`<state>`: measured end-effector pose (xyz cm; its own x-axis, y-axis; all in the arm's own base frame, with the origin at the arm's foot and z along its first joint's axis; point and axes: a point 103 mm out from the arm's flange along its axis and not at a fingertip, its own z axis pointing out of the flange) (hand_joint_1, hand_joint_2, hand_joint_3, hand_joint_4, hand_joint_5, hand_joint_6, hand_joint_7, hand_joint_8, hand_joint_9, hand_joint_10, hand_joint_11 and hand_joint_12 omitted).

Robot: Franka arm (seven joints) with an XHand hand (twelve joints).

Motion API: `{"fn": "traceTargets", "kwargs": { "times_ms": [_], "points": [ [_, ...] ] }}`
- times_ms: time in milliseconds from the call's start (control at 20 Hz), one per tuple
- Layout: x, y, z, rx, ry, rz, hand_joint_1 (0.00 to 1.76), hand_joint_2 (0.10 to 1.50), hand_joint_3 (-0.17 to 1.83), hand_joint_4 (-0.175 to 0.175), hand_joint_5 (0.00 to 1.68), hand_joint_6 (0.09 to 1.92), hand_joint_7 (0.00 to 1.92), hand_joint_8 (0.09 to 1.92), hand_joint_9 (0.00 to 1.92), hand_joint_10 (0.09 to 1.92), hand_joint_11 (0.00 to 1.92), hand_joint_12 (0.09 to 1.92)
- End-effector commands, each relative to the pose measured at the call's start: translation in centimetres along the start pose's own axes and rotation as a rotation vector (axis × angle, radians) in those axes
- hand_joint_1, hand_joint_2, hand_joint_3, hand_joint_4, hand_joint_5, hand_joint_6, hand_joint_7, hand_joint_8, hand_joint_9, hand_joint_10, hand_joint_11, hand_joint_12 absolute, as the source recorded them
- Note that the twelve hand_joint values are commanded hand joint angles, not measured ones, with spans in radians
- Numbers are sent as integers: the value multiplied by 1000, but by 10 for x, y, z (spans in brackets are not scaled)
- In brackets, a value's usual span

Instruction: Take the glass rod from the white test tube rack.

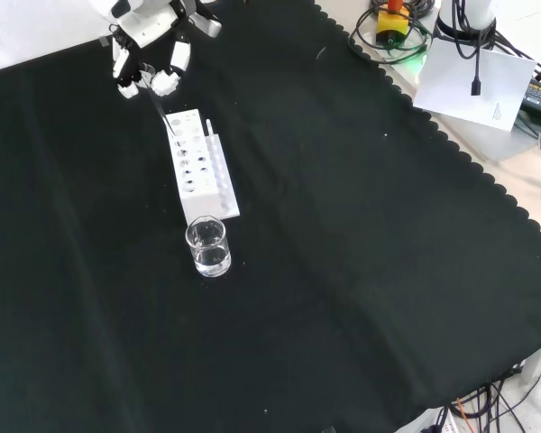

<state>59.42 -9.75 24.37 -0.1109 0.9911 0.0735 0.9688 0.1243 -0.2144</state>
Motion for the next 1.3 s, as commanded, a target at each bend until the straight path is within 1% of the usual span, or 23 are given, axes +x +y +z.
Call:
{"fn": "traceTargets", "kwargs": {
  "times_ms": [50,100,150,250,350,450,550,800,1050,1150,1300],
  "points": [
    [9,-2,0,-81,-24,-5,1074,1005,376,-175,827,1180,1185,1134,1404,1043,1468,1144],
    [11,-2,0,-94,-33,-4,1103,1013,342,-175,854,1190,1199,1162,1441,1037,1571,1105],
    [14,-2,-1,-112,-44,-2,1163,994,359,-175,859,1131,1135,1217,1470,1045,1636,1067],
    [18,-4,-3,-158,-53,-4,1237,943,430,-175,873,1027,1053,1294,1517,1064,1675,1019],
    [21,-7,-7,-174,-59,-8,1265,885,517,-175,908,967,1040,1321,1543,1062,1674,998],
    [24,-10,-13,-182,-58,-14,1275,837,593,-175,937,938,1046,1332,1567,1046,1662,995],
    [28,-15,-22,-185,-54,-19,1280,816,620,-175,962,903,1054,1332,1593,1022,1657,998],
    [37,-28,-45,-185,-55,-16,1286,810,605,-175,1000,829,1066,1309,1622,990,1654,998],
    [44,-45,-63,-164,-58,-11,1289,808,596,-175,1020,791,1071,1299,1643,973,1658,997],
    [47,-53,-72,-168,-57,-15,1289,806,597,-175,1023,786,1071,1299,1645,973,1658,998],
    [55,-65,-88,-198,-54,-25,1290,801,601,-175,1032,772,1076,1294,1652,970,1658,1005]
  ]
}}
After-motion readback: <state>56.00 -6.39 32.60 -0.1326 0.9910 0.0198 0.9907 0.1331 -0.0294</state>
